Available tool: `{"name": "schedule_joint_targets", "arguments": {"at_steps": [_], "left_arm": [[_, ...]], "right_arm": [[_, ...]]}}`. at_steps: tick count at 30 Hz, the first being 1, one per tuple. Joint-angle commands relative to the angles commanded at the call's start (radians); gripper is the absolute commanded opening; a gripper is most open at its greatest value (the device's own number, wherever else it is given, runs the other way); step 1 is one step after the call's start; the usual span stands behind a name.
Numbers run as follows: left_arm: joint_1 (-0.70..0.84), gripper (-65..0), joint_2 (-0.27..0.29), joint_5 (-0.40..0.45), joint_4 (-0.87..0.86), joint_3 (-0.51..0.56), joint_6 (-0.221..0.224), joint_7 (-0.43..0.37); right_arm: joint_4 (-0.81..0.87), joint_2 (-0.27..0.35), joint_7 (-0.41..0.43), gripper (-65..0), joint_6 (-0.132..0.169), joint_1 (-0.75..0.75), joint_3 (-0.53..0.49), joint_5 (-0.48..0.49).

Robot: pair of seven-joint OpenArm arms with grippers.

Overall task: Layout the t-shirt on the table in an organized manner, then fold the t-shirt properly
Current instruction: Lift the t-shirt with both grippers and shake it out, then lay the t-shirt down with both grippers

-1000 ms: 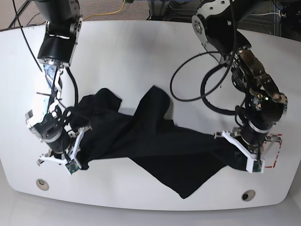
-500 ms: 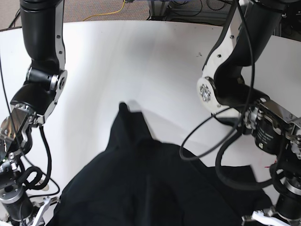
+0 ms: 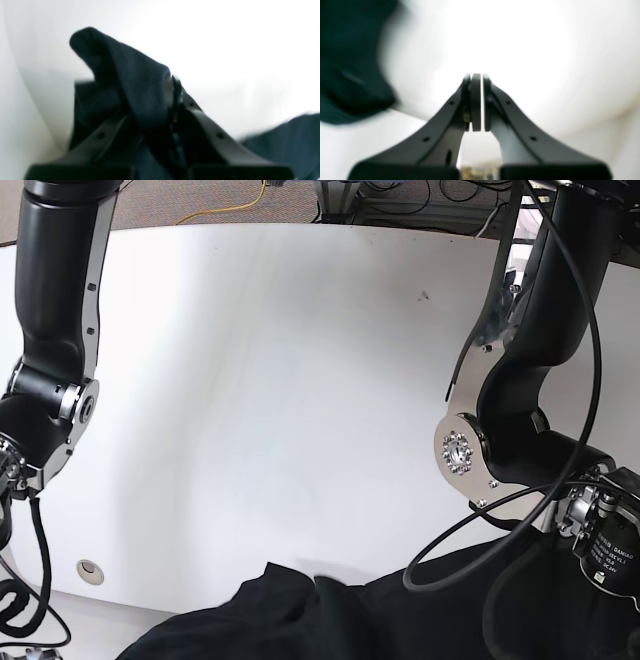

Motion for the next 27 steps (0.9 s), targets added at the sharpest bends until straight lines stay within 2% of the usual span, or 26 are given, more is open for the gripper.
{"name": "schedule_joint_targets", "arguments": {"at_steps": [4, 6, 10, 13, 17, 19, 25, 27], "left_arm": [[0.066, -65.0, 0.000, -0.002, 0.002, 0.000, -0.009, 0.046], [0.115, -65.0, 0.000, -0.003, 0.012, 0.000, -0.038, 0.071], [0.219, -65.0, 0.000, -0.023, 0.046, 0.011, -0.087, 0.091], [0.347, -65.0, 0.000, -0.044, 0.075, 0.032, -0.091, 0.127], [0.509, -65.0, 0.000, -0.080, 0.160, 0.040, -0.091, 0.135], [0.620, -65.0, -0.018, -0.106, 0.192, 0.041, -0.091, 0.137], [0.885, -65.0, -0.087, -0.173, 0.198, 0.018, -0.091, 0.132], [0.961, -65.0, -0.095, -0.187, 0.199, 0.002, -0.091, 0.132]], "right_arm": [[0.100, 0.021, -0.012, -65.0, 0.000, -0.129, 0.002, 0.000], [0.147, 0.028, -0.023, -65.0, 0.000, -0.210, 0.012, 0.000], [0.221, 0.008, -0.038, -65.0, 0.000, -0.407, 0.098, 0.000], [0.232, -0.038, -0.035, -65.0, 0.000, -0.562, 0.163, 0.000], [0.233, -0.087, -0.025, -65.0, 0.000, -0.727, 0.245, 0.000], [0.232, -0.144, 0.005, -65.0, 0.000, -0.824, 0.290, 0.000], [0.230, -0.285, 0.110, -65.0, 0.000, -1.042, 0.321, -0.005], [0.229, -0.322, 0.143, -65.0, 0.000, -1.099, 0.319, -0.006]]}}
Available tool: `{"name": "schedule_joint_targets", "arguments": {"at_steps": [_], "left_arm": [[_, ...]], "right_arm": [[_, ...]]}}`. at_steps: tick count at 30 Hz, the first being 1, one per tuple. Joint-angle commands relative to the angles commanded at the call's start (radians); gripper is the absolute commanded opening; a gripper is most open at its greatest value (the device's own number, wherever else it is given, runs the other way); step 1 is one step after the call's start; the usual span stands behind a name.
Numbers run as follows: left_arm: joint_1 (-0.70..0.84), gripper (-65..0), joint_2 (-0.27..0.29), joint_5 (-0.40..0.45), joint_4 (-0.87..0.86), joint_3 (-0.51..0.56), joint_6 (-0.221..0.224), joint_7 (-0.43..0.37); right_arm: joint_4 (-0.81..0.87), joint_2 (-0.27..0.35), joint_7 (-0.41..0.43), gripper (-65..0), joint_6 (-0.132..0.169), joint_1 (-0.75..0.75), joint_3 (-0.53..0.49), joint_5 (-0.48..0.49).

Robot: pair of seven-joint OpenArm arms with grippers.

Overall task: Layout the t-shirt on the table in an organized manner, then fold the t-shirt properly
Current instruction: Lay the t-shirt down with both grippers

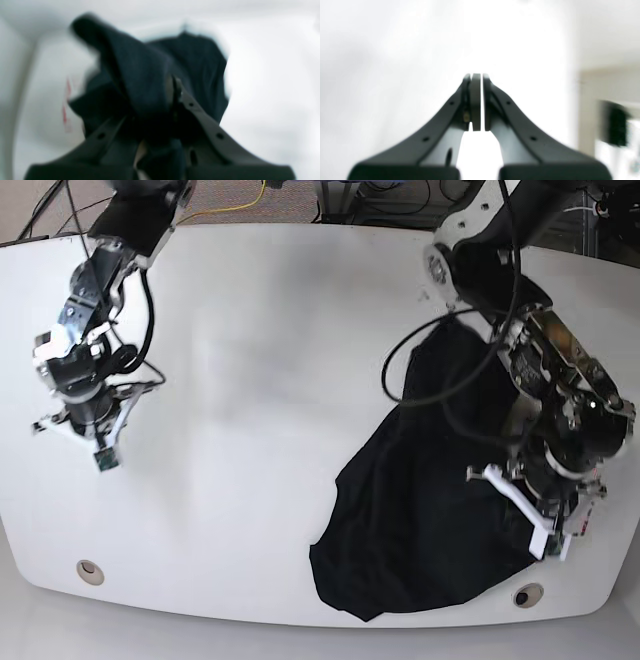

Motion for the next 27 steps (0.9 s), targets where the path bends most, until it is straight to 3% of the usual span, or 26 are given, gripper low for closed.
{"name": "schedule_joint_targets", "arguments": {"at_steps": [4, 11, 13, 21, 27], "left_arm": [[0.133, -65.0, -0.021, -0.025, 0.002, -0.040, 0.000, -0.008], [0.313, -65.0, -0.112, -0.083, 0.002, -0.106, 0.000, -0.009], [0.345, -65.0, -0.137, -0.103, 0.002, -0.126, 0.000, -0.009], [0.436, -65.0, -0.269, -0.135, 0.000, -0.198, -0.002, -0.009], [0.460, -65.0, -0.305, -0.135, -0.002, -0.239, -0.002, -0.009]], "right_arm": [[-0.003, -0.071, 0.043, -64.8, 0.000, -0.064, -0.002, 0.000], [-0.014, -0.163, 0.048, -63.9, 0.000, -0.100, -0.026, -0.002], [-0.021, -0.173, 0.048, -61.2, 0.000, -0.101, -0.049, -0.003], [-0.107, -0.238, 0.081, -33.6, 0.000, -0.052, -0.130, 0.006], [-0.226, -0.267, 0.106, -31.1, 0.000, 0.017, -0.164, 0.006]]}}
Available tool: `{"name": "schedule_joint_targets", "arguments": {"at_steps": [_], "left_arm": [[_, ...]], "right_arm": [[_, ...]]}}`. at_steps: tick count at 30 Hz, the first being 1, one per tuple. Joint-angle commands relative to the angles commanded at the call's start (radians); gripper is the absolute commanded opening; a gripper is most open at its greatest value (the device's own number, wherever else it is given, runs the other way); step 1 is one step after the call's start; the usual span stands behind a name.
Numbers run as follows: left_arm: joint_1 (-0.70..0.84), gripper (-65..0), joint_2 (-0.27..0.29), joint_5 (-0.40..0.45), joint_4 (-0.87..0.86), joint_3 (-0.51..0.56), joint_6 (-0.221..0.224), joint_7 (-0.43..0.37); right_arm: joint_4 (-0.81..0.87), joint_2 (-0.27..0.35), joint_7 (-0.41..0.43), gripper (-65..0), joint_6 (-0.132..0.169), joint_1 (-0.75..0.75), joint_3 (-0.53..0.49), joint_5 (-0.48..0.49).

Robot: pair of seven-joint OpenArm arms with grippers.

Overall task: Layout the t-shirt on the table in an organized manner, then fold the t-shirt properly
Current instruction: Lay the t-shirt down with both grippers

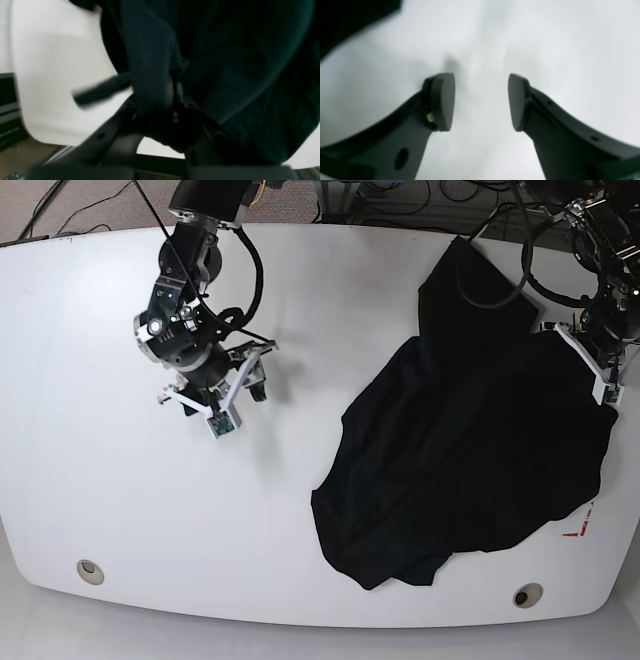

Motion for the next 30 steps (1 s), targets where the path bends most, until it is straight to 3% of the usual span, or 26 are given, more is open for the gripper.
{"name": "schedule_joint_targets", "arguments": {"at_steps": [6, 15, 19, 30], "left_arm": [[0.008, -65.0, -0.003, 0.000, 0.000, -0.018, -0.002, 0.000], [0.020, -65.0, 0.000, -0.002, 0.000, -0.017, -0.002, 0.000], [0.020, -65.0, 0.011, -0.002, 0.000, -0.017, -0.002, 0.000], [0.020, -65.0, 0.021, -0.002, 0.000, -0.014, -0.002, 0.000]], "right_arm": [[-0.157, 0.000, 0.000, -30.9, 0.000, 0.055, -0.025, 0.031], [-0.385, 0.000, 0.000, -30.9, 0.000, 0.063, -0.038, 0.341], [-0.454, 0.000, 0.012, -30.9, 0.000, 0.063, -0.077, 0.419], [-0.617, 0.000, 0.176, -30.9, 0.000, 0.063, -0.192, 0.509]]}}
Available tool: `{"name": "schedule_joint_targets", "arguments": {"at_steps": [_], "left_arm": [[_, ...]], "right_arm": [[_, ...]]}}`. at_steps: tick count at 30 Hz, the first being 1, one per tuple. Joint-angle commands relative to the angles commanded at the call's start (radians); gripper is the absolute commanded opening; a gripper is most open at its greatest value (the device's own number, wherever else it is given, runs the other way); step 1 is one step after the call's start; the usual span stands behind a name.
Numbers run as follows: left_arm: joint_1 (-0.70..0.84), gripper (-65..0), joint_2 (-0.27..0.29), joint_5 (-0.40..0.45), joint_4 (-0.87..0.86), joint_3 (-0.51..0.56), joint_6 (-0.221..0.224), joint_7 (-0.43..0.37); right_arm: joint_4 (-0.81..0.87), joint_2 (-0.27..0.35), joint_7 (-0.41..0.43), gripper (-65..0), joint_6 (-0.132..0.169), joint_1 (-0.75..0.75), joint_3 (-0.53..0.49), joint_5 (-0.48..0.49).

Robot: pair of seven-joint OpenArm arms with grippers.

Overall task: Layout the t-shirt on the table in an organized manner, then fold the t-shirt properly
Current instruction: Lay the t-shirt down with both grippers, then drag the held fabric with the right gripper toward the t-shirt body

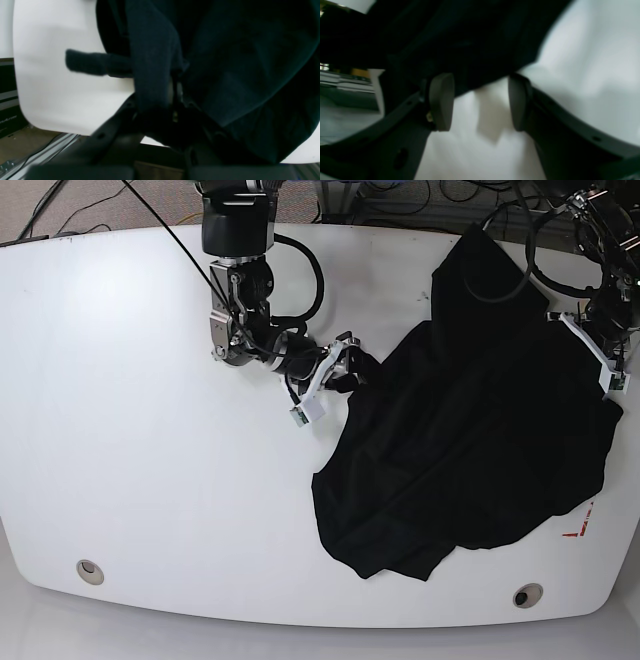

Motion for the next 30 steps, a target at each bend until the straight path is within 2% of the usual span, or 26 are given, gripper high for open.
{"name": "schedule_joint_targets", "arguments": {"at_steps": [9, 14, 18, 24, 28, 30], "left_arm": [[0.000, -65.0, 0.000, -0.008, 0.000, 0.002, 0.000, 0.000], [0.002, -65.0, -0.002, -0.041, 0.000, -0.003, 0.000, 0.000], [0.017, -65.0, -0.003, -0.054, 0.000, -0.003, 0.000, 0.000], [0.020, -65.0, -0.002, -0.054, 0.000, 0.002, 0.000, 0.000], [0.020, -65.0, -0.002, -0.054, 0.000, 0.002, 0.000, 0.000], [0.020, -65.0, 0.000, -0.054, 0.000, 0.002, 0.000, 0.000]], "right_arm": [[-0.106, 0.000, 0.115, -30.9, -0.002, 0.057, -0.034, -0.009], [-0.104, 0.049, 0.107, -31.2, -0.044, 0.074, -0.032, 0.000], [-0.052, 0.060, 0.094, -31.2, -0.058, 0.075, -0.031, -0.008], [0.000, 0.092, 0.095, -31.1, -0.145, 0.061, -0.032, -0.008], [-0.006, 0.093, 0.106, -31.1, -0.176, 0.064, -0.034, -0.009], [-0.006, 0.092, 0.118, -31.1, -0.180, 0.064, -0.035, -0.009]]}}
